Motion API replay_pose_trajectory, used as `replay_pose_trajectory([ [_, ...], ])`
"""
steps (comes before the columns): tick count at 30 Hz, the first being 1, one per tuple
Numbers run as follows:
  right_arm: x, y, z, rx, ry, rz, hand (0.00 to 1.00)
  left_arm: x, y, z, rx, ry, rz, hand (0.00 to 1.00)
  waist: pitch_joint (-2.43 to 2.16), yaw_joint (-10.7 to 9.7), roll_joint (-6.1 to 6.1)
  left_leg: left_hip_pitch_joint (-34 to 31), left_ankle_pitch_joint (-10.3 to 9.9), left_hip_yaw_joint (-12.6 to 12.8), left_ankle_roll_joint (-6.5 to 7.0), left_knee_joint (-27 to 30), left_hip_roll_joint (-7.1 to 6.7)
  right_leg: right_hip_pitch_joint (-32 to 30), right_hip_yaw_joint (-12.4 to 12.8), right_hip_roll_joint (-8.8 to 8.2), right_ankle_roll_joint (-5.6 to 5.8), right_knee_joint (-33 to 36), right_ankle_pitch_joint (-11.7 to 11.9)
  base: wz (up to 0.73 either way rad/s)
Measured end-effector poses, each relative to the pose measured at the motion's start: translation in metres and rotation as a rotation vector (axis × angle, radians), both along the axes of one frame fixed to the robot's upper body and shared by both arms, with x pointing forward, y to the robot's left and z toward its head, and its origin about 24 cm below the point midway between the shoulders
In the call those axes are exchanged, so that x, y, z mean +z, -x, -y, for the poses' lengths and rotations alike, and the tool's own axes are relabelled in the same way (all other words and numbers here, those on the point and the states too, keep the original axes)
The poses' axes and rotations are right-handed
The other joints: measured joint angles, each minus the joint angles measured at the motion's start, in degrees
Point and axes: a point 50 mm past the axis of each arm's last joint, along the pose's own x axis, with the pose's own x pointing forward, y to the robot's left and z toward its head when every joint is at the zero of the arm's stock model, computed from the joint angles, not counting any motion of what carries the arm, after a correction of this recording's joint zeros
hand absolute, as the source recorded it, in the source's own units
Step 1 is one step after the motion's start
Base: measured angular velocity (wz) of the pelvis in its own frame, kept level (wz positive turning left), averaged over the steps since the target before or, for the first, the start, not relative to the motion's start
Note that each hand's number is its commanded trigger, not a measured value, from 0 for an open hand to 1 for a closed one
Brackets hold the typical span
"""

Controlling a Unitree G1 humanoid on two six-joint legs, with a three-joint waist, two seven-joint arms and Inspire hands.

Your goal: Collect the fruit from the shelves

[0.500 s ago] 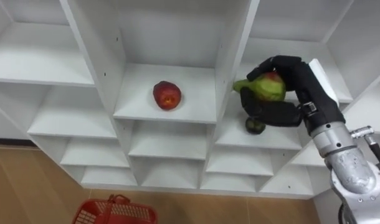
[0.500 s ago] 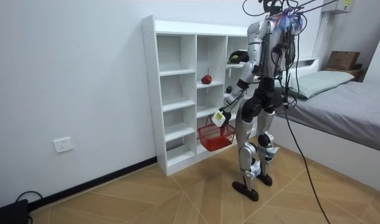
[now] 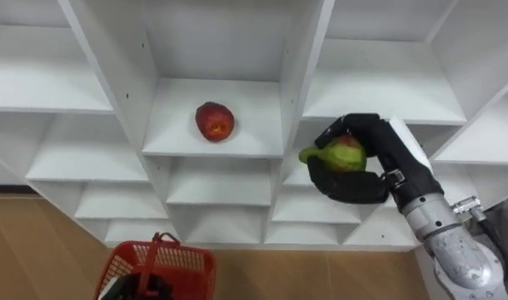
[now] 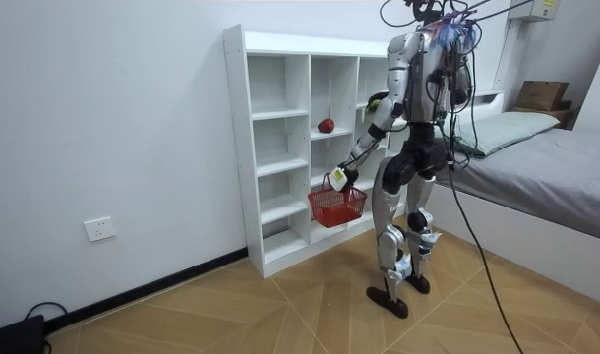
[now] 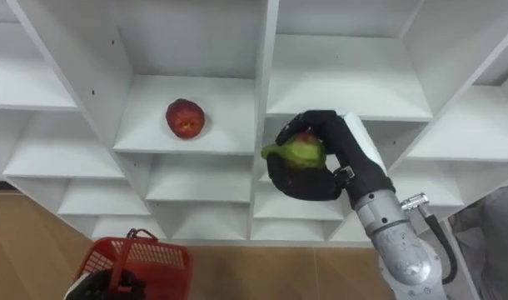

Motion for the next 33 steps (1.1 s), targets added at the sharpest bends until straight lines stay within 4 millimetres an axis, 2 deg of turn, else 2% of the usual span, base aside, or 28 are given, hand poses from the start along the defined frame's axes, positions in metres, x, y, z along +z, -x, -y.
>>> replay_pose_trajectory([
  [4,-0.023,0.002,-0.001,0.001,-0.001,-0.097,1.00,0.007,-0.019,0.009,-0.043,-0.023,0.072,1.00,0.13,0.05,0.08,-2.02,0.03,-0.62,0.04,0.90,-0.02,-1.78,-0.15,-0.11,-0.08,0.89,0.05,0.05],
  [8,-0.043,0.006,0.000,-0.001,0.005,-0.189,1.00,0.009,-0.028,0.017,-0.056,-0.020,0.099,1.00,0.19,0.29,-0.02,-3.99,0.14,-0.61,0.15,1.72,-0.07,-3.94,-0.09,-0.58,-0.12,1.87,0.07,0.00],
  [15,-0.048,0.007,-0.011,0.001,-0.018,-0.193,1.00,0.012,-0.035,0.028,-0.070,0.011,0.137,1.00,0.51,0.17,-0.60,-6.38,0.16,-0.70,0.21,3.05,-0.09,-6.15,0.01,-0.77,-0.16,2.85,0.02,0.00],
  [22,-0.061,0.009,-0.023,0.003,-0.013,-0.227,1.00,0.016,-0.046,0.033,-0.091,0.015,0.173,1.00,0.79,0.23,-0.96,-9.96,0.15,-0.98,0.21,5.04,0.00,-9.28,-0.08,-0.84,-0.27,4.28,0.00,0.03],
  [23,-0.061,0.008,-0.025,0.006,-0.006,-0.219,1.00,0.017,-0.047,0.033,-0.091,0.014,0.178,1.00,0.88,0.20,-1.02,-10.31,0.15,-0.97,0.21,5.23,-0.01,-9.78,-0.08,-0.91,-0.35,4.79,-0.06,0.00],
  [26,-0.056,-0.004,-0.029,0.009,0.026,-0.167,1.00,0.024,-0.064,0.038,-0.072,0.032,0.227,1.00,1.67,0.00,-0.52,-12.96,0.08,-0.90,0.34,7.22,0.17,-11.74,-0.66,-1.11,-0.51,6.04,-0.17,0.09],
  [29,-0.056,-0.013,-0.030,0.003,0.057,-0.152,1.00,0.027,-0.071,0.044,-0.059,0.040,0.256,1.00,1.82,0.21,-0.07,-14.20,0.32,-0.70,0.65,7.31,-0.02,-13.56,-0.55,-1.43,-0.56,6.95,-0.29,0.00],
  [33,-0.065,-0.021,-0.030,-0.002,0.079,-0.185,1.00,0.028,-0.072,0.049,-0.067,0.044,0.264,1.00,1.78,0.21,0.01,-15.54,0.43,-0.97,0.65,7.67,0.04,-14.68,-0.77,-1.41,-0.70,7.29,-0.16,0.02],
])
